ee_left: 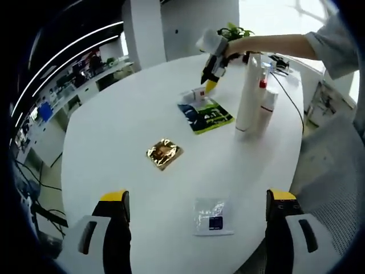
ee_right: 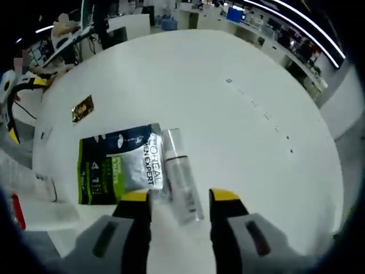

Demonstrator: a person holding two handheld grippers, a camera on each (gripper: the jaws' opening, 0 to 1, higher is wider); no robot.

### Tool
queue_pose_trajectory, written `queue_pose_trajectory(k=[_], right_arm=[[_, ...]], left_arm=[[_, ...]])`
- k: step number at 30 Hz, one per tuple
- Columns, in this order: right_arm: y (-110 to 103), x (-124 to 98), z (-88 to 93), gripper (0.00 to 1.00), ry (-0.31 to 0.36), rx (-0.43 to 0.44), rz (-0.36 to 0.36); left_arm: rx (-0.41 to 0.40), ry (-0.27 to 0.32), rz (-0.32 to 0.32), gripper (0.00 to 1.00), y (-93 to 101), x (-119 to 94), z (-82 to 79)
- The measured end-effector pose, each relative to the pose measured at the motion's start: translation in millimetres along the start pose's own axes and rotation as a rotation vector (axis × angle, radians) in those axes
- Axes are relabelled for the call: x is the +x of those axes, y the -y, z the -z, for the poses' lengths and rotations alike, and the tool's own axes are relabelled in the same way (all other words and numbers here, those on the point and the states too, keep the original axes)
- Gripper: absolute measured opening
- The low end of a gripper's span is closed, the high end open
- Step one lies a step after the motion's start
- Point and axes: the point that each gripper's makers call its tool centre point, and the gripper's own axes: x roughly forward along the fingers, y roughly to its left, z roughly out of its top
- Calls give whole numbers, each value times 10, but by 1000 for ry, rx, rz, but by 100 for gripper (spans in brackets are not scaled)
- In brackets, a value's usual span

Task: Arrange the skincare products in the storage area until every visible bottle or jar stands upright without overlapping.

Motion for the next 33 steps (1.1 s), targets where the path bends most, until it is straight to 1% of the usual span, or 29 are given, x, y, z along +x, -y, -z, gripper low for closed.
queue_pose_trajectory(k=[2, 7, 8, 13, 16, 22, 27, 33], right_arm=[[15, 40, 1, 36, -16, -6, -8], [17, 111, -13, 33, -63, -18, -36], [24, 121, -19, 31, -69, -22, -39], [18, 153, -38, 29, -96, -36, -57], [22, 202, -2, 27, -143, -65, -73], [-42, 221, -4, 23, -169, -82, -93], [-63, 197, -16, 21, -185, -115, -84], [-54, 145, -7, 20, -184, -114, -61]], left_arm=[[-5, 0, 3, 97, 10, 2, 5], [-19, 6, 0, 97, 0, 1, 8], [-20, 3, 2, 97, -1, 0, 13], [-22, 5, -2, 97, -12, -16, 11], [-26, 4, 2, 97, 3, -23, 20], [-33, -4, 0, 97, 19, -28, 52], [-36, -4, -5, 97, 17, -42, 50], [-32, 1, -5, 97, 35, -52, 24]])
